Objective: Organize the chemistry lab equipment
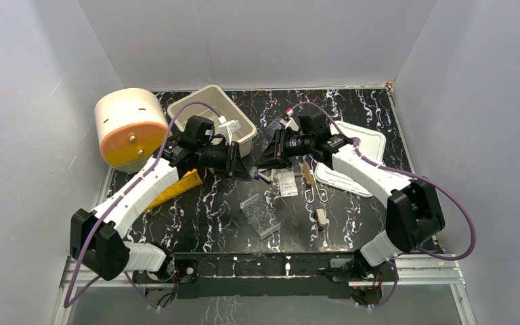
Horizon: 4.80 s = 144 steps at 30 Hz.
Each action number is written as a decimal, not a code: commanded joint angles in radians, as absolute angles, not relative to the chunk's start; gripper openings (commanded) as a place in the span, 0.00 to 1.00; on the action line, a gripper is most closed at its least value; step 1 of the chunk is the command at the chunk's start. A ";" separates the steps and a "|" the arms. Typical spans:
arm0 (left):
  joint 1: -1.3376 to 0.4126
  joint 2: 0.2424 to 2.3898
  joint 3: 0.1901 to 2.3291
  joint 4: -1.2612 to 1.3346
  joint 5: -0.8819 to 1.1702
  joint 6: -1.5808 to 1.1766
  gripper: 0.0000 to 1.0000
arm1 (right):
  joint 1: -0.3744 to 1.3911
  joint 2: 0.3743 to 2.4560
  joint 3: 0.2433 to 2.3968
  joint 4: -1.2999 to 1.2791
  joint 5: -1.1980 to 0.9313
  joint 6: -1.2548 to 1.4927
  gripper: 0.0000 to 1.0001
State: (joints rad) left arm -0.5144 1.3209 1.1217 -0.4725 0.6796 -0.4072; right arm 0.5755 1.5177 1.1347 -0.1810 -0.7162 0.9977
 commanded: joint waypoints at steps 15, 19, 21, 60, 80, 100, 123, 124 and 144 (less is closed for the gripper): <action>-0.494 1.274 1.255 -0.600 0.365 -0.472 0.84 | 0.595 1.362 1.201 -0.294 -0.257 0.564 0.23; -0.422 1.270 1.267 -0.613 0.280 -0.565 0.83 | 0.678 1.287 1.156 -0.243 -0.097 0.463 0.24; -0.377 1.262 1.286 -0.610 0.261 -0.613 0.81 | 0.719 1.246 1.111 -0.204 -0.042 0.433 0.25; -0.352 1.196 1.529 -0.765 -0.058 -0.788 0.81 | 1.247 1.355 0.855 0.167 0.463 0.231 0.26; -0.351 1.230 1.498 -0.731 -0.015 -0.794 0.81 | 1.249 1.462 0.826 0.263 0.444 0.255 0.26; -0.351 1.244 1.512 -0.738 0.000 -0.756 0.82 | 1.252 1.523 0.752 0.394 0.416 0.187 0.28; -0.351 1.256 1.583 -0.790 0.037 -0.733 0.82 | 1.259 1.516 0.702 0.480 0.429 0.197 0.31; -0.351 1.253 1.578 -0.789 0.038 -0.734 0.82 | 1.259 1.504 0.695 0.481 0.429 0.195 0.31; -0.352 1.217 1.592 -0.819 0.014 -0.744 0.82 | 1.259 1.498 0.905 0.208 0.388 0.241 0.72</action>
